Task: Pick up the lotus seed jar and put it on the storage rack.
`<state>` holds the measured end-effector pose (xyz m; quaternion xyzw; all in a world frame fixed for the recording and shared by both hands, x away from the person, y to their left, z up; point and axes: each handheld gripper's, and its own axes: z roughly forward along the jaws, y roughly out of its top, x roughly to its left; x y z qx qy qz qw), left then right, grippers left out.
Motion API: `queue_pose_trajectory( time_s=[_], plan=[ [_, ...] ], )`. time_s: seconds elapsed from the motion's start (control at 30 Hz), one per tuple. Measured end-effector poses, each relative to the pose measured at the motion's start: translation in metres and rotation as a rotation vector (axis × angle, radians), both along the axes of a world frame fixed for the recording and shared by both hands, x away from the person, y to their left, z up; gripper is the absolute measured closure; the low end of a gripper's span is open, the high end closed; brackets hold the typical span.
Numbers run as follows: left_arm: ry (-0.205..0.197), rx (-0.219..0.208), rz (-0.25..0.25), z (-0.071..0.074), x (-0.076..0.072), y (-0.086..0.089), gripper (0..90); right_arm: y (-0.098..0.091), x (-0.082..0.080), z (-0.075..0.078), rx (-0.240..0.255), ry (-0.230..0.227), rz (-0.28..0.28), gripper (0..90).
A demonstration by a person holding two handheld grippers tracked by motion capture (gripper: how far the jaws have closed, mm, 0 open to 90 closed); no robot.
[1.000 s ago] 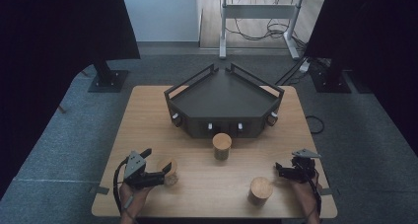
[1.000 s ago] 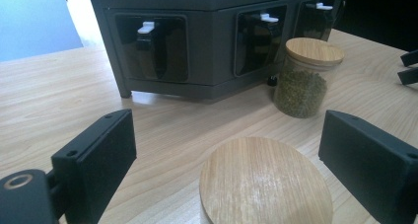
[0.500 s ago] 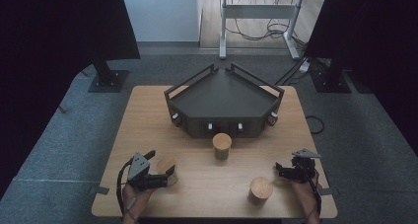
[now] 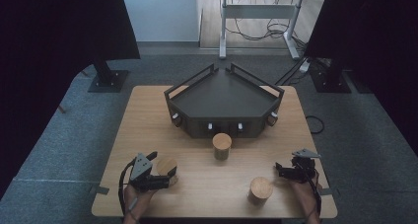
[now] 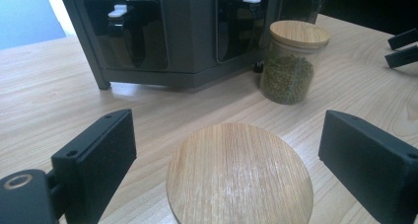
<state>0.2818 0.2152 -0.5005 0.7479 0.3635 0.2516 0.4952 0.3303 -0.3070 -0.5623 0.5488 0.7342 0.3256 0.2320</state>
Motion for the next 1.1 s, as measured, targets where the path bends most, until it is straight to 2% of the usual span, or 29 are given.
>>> queue_pose_trajectory(
  time_s=[1.1],
  plan=[
    [0.035, 0.035, -0.013, -0.015, 0.003, -0.005, 7.2, 0.0, 0.0, 0.0, -0.001, 0.0, 0.001, 8.0]
  ],
)
